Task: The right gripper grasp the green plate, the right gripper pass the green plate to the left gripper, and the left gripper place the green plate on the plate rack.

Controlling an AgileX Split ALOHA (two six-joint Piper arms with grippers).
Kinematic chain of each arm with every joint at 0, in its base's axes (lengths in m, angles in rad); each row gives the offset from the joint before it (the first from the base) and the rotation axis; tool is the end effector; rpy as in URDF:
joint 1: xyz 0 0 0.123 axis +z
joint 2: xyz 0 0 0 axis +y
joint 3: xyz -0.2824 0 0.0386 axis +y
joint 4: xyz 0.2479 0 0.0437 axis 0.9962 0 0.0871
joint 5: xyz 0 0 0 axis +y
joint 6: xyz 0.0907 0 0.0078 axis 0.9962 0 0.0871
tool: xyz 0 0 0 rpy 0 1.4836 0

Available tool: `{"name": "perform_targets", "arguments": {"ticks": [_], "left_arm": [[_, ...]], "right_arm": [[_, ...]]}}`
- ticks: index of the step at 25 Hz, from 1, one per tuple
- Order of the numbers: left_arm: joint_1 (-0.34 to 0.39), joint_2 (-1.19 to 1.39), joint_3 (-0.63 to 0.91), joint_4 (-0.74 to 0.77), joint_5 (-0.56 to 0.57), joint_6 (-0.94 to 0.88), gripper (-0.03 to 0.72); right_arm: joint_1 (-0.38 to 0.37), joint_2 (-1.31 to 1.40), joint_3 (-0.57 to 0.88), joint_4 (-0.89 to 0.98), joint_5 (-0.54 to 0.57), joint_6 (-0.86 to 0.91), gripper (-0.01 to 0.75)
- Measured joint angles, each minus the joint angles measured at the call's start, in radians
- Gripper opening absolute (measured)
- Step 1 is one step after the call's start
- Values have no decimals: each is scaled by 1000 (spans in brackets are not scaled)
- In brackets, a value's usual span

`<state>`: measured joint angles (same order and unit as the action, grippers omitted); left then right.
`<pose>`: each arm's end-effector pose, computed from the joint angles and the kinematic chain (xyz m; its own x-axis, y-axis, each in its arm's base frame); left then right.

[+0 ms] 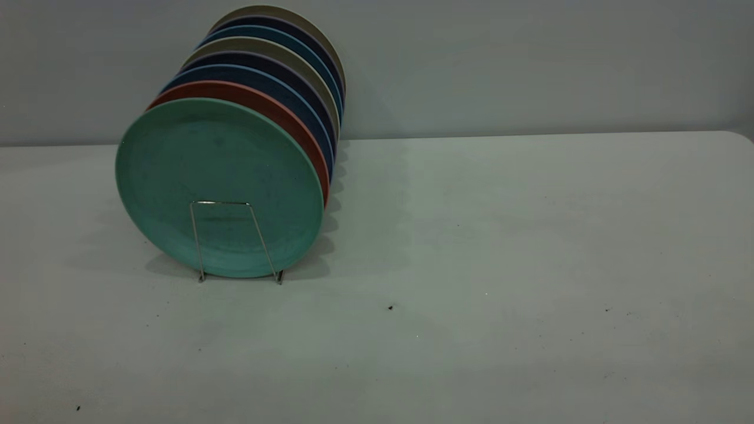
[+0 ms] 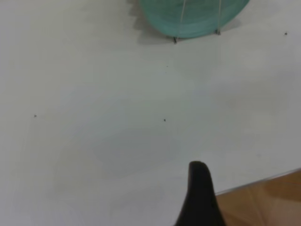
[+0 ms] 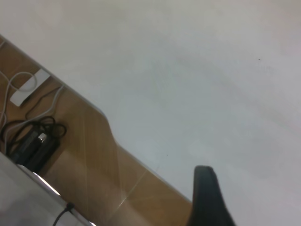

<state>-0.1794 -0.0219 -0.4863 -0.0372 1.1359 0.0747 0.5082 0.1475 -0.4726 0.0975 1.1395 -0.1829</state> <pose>-0.0103 -0.0013 0.2673 -0.4930 0.1493 -0.8571 0.2363 0.9711 0.0333 0.0092 0.0144 0.2630 -0.4970 -0.4382 -0.7490 -0.6191 0.7839 -0.0478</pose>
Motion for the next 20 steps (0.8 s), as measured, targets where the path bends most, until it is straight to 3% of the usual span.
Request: {"name": "perform_targets", "arguments": {"ticks": [20], "left_arm": [[0, 0, 0, -46, 0, 3, 585]], "right_arm": [[-19, -9, 0, 4, 0, 0, 496]]}}
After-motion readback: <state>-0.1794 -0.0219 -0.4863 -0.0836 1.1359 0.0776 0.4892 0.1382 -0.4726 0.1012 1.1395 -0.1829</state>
